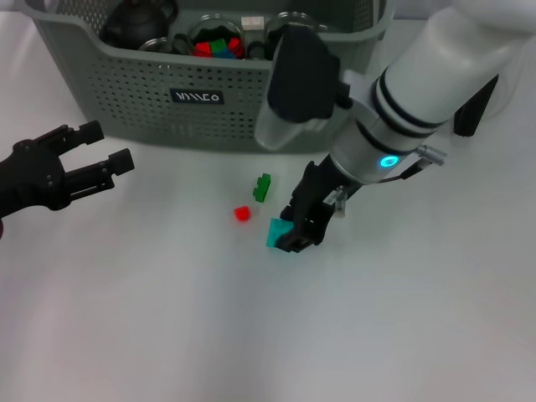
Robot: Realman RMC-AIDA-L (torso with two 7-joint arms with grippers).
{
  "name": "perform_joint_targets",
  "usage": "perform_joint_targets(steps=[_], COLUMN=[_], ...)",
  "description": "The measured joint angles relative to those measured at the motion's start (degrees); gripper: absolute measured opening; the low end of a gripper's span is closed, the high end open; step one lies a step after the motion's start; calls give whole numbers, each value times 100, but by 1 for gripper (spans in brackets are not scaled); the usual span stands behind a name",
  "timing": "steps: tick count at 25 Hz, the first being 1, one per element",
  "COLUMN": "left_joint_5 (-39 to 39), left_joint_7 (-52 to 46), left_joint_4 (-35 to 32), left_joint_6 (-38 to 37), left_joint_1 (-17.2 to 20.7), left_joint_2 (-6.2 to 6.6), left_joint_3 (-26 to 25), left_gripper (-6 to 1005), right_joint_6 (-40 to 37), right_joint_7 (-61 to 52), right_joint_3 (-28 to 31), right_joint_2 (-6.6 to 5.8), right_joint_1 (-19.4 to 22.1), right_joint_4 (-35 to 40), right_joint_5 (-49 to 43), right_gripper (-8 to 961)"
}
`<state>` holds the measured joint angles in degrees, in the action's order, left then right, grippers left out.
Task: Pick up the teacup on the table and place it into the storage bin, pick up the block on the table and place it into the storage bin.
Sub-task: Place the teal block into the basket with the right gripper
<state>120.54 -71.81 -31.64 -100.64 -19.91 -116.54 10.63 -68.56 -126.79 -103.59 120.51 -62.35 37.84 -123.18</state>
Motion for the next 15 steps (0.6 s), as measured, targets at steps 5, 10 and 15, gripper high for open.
perform_joint_targets(steps=[5,10,15], left_joint_5=[-15,-19,-22], left_joint_7=[-2,-17,-31], left_joint_4=[-2,-8,-4], left_joint_6=[-4,-23,-15], left_joint_1=[20,23,-18], left_joint_2=[2,15,23], left_joint_3=[1,1,1], left_gripper=[860,860,860], right_joint_6=[-646,-1490,-2241], right_joint_7=[109,311,650], right_joint_3=[915,2211,3308], right_joint_2=[-87,-70,-48], right_joint_1=[706,1504,1990], right_joint_4=[1176,2447,3347], right_joint_5=[-158,-241,563], right_gripper=[405,400,396])
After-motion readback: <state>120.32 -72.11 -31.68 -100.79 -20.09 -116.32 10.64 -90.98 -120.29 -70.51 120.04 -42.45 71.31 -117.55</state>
